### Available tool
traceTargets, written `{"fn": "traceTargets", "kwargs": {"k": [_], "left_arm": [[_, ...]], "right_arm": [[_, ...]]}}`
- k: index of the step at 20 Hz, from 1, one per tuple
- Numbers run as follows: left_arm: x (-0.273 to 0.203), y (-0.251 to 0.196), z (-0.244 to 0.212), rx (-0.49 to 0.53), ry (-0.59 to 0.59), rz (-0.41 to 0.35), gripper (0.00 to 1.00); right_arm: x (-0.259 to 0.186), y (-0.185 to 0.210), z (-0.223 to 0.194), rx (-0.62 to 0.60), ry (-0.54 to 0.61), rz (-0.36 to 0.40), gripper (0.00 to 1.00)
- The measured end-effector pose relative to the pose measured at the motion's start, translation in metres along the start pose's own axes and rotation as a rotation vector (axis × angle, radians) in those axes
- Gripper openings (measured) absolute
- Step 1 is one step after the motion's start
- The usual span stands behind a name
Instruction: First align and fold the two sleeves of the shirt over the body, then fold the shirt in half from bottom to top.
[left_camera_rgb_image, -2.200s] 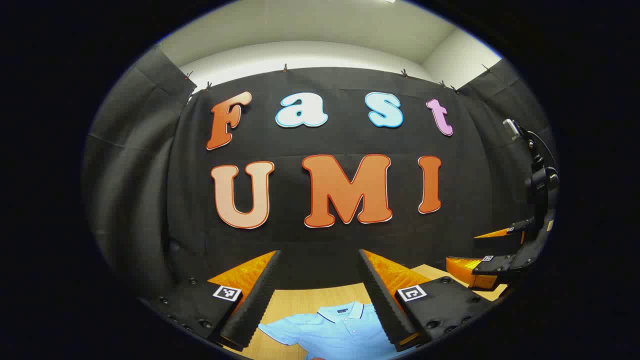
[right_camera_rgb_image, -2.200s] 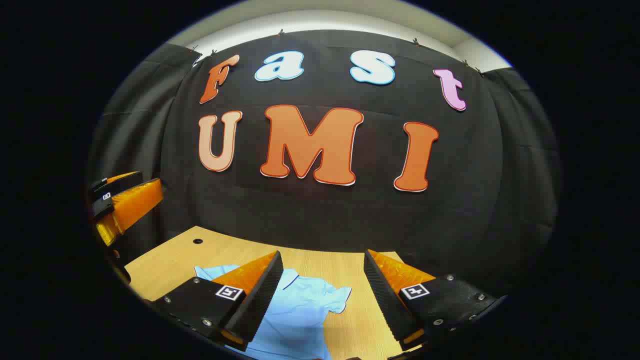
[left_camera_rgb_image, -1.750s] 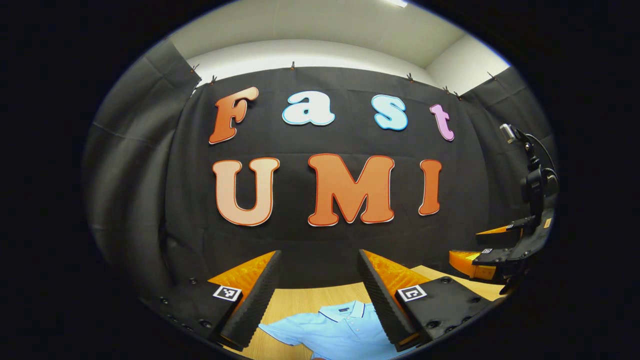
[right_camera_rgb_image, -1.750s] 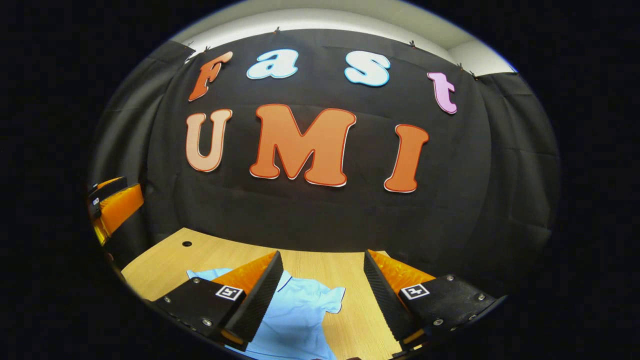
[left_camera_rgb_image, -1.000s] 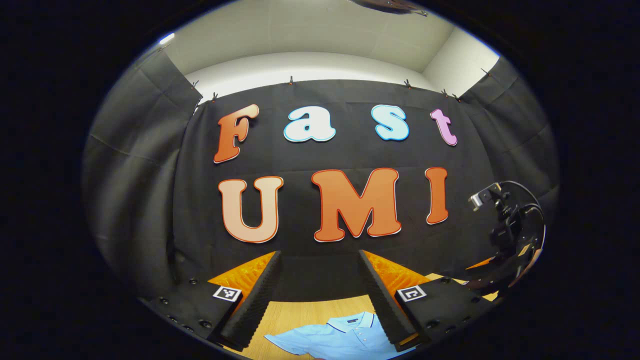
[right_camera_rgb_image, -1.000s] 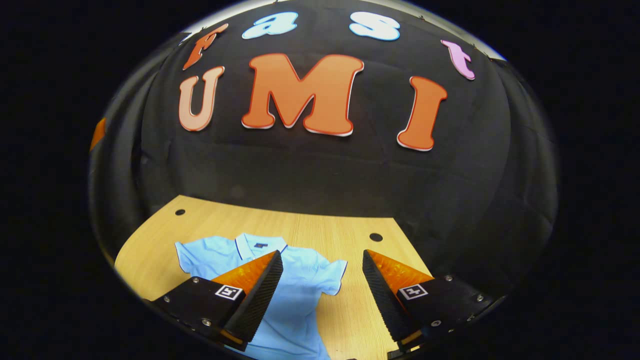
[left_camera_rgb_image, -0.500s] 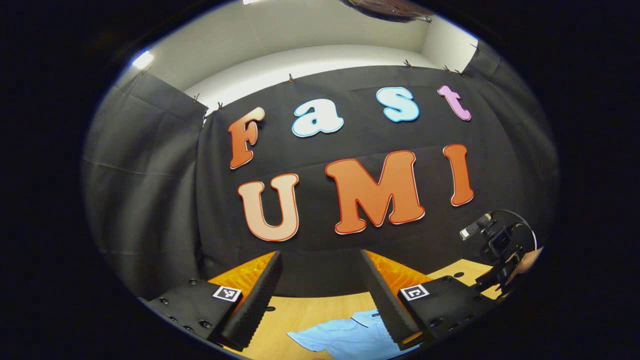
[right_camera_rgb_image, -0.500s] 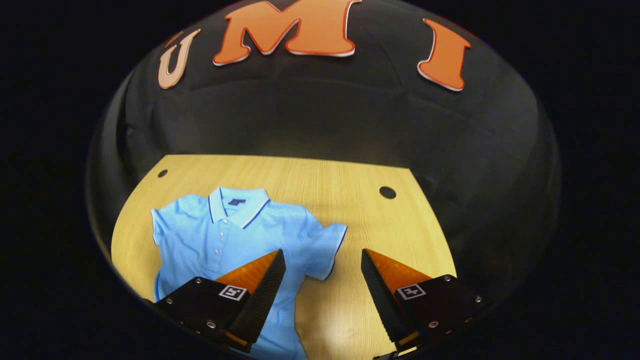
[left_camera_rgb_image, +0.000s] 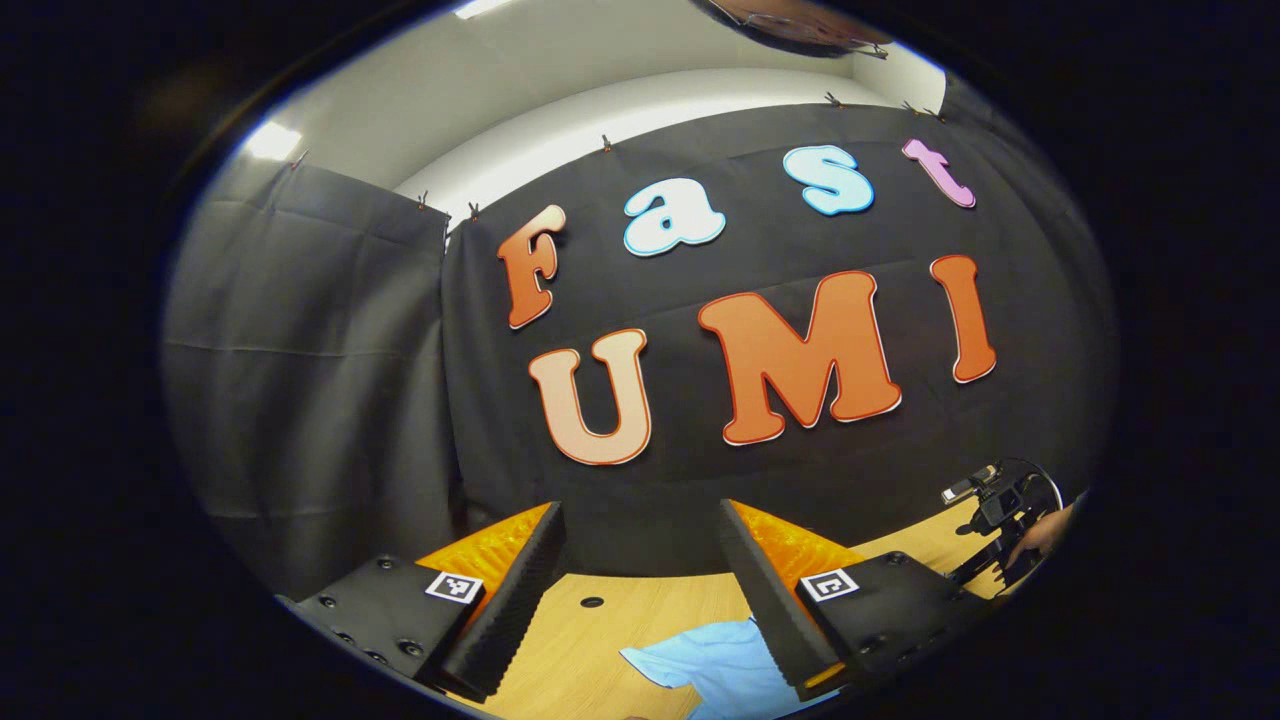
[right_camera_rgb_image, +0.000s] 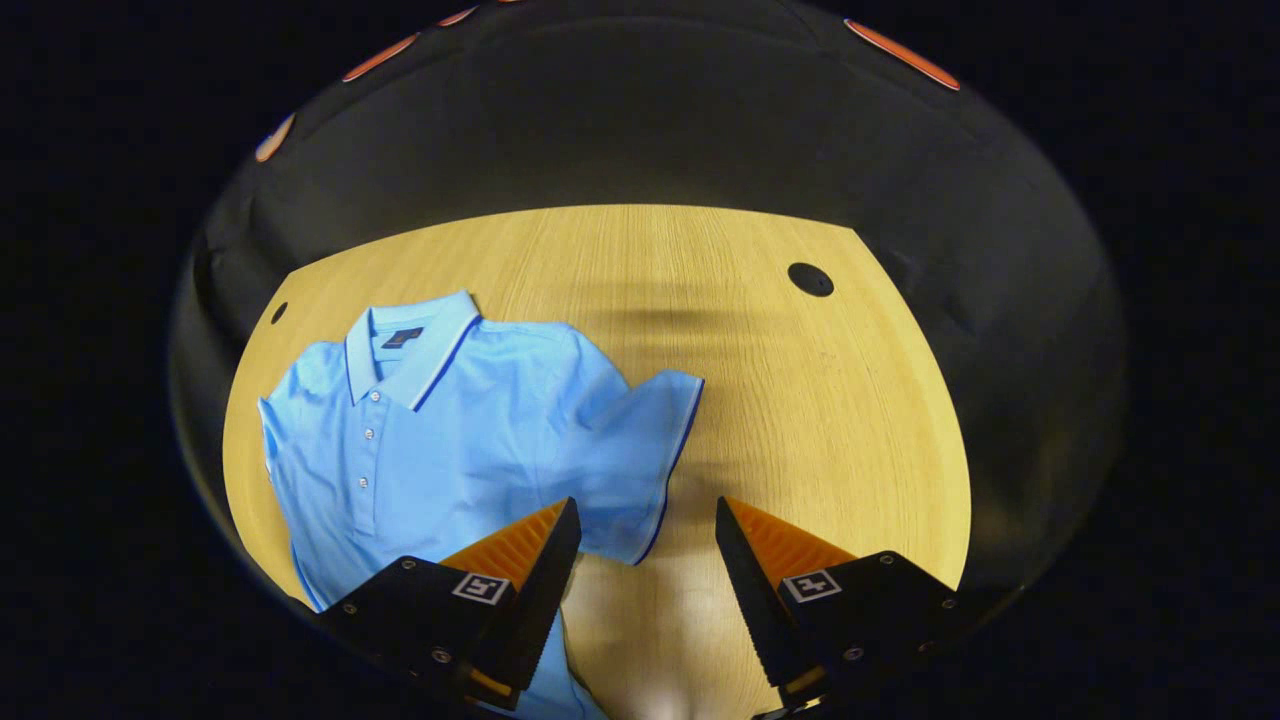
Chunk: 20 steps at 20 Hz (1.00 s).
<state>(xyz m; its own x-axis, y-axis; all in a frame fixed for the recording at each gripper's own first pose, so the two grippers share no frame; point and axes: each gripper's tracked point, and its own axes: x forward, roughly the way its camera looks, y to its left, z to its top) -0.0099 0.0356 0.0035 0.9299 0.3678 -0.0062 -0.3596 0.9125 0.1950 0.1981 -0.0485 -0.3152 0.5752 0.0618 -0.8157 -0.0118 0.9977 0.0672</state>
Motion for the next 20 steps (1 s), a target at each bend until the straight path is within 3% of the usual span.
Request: {"fn": "traceTargets", "kwargs": {"k": [1,8,12,16,20], "left_arm": [[0.000,0.001,0.000,0.004,0.006,0.007,1.00],[-0.004,-0.009,0.003,0.034,0.016,0.009,1.00],[-0.004,-0.009,0.002,0.040,0.024,0.013,1.00],[-0.006,-0.016,0.008,0.052,0.019,-0.001,0.99],[-0.009,-0.011,0.007,0.052,0.019,0.007,0.99]], "right_arm": [[0.007,0.000,0.000,0.006,0.014,-0.003,0.81],[0.040,-0.001,-0.008,0.023,0.079,-0.026,0.66],[0.042,0.009,-0.007,0.031,0.085,0.012,0.49],[0.044,0.010,-0.003,0.070,0.065,0.019,0.18],[0.033,0.023,0.006,0.186,0.042,0.140,0.05]]}}
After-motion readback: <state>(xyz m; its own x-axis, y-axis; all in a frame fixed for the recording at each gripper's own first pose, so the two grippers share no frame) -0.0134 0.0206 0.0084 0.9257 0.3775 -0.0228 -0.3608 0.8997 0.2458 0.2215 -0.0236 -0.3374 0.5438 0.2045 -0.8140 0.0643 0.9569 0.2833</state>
